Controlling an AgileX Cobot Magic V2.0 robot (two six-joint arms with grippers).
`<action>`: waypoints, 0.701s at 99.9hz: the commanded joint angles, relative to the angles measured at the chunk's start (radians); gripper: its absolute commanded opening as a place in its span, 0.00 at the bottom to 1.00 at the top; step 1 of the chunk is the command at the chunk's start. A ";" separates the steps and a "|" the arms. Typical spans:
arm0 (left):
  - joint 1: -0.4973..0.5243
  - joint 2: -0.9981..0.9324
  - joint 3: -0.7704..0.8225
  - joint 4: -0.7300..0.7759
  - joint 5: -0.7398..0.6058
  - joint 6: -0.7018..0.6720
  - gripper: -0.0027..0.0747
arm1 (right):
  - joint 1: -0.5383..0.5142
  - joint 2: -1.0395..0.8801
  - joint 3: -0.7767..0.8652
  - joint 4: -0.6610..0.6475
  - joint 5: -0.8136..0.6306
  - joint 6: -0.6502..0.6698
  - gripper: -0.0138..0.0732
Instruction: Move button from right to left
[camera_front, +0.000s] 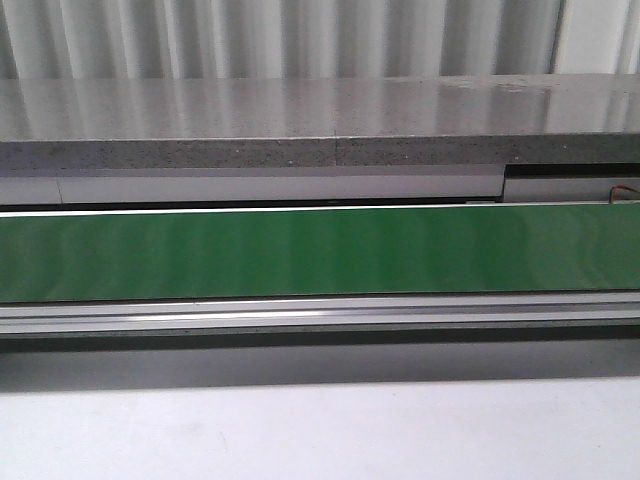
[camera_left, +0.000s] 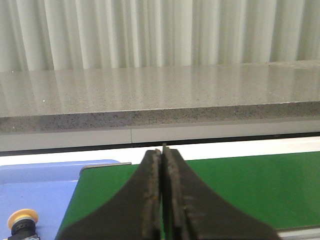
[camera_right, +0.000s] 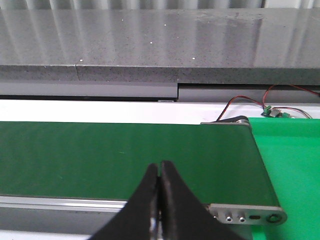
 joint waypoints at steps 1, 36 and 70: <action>-0.010 -0.035 0.025 0.001 -0.087 -0.009 0.01 | 0.023 -0.041 0.037 -0.074 -0.146 0.097 0.08; -0.010 -0.035 0.025 0.001 -0.087 -0.009 0.01 | 0.048 -0.208 0.187 -0.078 -0.221 0.120 0.08; -0.010 -0.035 0.025 0.001 -0.087 -0.009 0.01 | 0.048 -0.207 0.187 -0.078 -0.253 0.120 0.08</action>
